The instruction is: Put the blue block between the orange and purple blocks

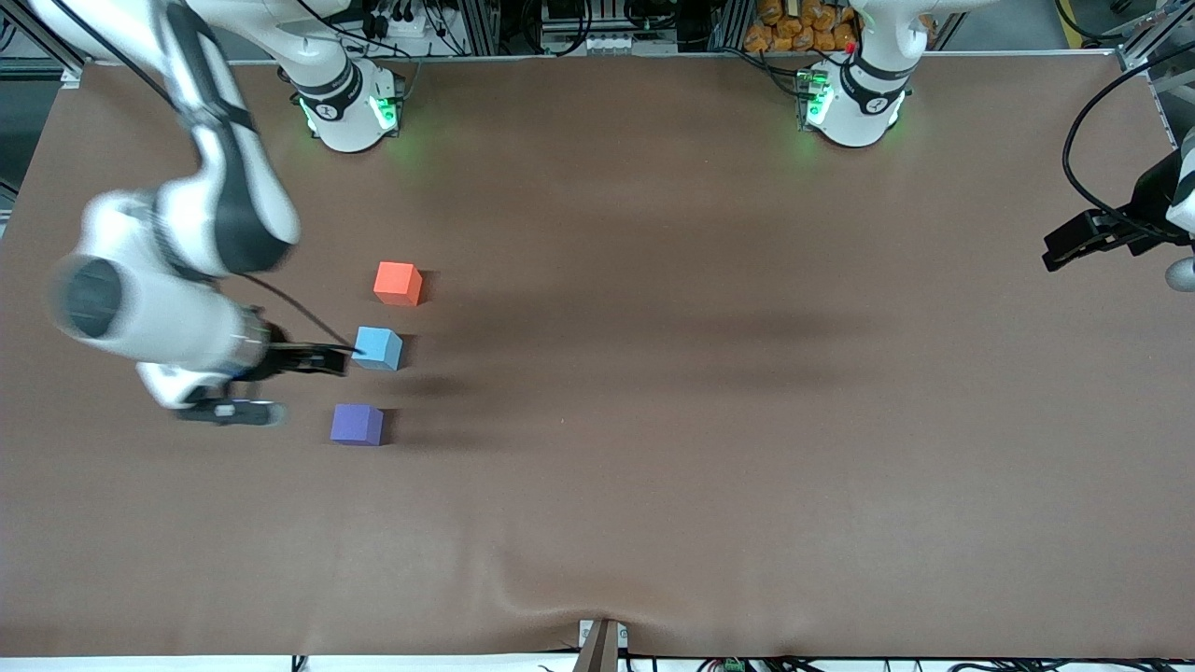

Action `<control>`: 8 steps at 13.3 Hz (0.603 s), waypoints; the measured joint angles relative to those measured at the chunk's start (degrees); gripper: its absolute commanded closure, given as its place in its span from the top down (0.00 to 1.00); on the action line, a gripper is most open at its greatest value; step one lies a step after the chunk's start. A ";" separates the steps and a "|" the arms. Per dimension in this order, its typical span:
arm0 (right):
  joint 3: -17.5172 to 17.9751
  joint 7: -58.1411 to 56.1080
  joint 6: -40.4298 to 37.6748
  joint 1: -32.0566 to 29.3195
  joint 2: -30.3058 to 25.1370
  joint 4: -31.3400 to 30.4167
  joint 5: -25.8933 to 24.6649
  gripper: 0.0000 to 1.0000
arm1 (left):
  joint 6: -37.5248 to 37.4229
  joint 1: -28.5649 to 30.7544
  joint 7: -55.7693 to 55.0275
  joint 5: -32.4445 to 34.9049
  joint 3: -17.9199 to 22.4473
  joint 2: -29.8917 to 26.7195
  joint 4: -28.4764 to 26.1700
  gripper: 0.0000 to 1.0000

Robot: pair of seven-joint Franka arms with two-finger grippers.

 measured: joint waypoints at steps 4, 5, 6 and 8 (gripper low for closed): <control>1.09 -14.80 -9.04 -8.13 0.05 10.60 0.06 1.00 | -1.15 0.11 0.08 -0.09 -0.37 -1.04 0.04 1.00; 2.70 -18.14 -11.06 -10.33 0.01 11.54 0.06 1.00 | -1.57 0.10 0.11 -0.30 -1.11 -1.74 0.04 1.00; 3.79 -19.50 -13.27 -11.54 -0.30 12.70 0.01 1.00 | -2.11 0.08 0.11 -0.49 -2.03 -2.44 0.03 1.00; 4.35 -16.94 -16.47 -11.72 -2.96 14.03 -0.34 1.00 | -3.27 0.06 0.11 -1.83 -3.02 -3.76 0.01 1.00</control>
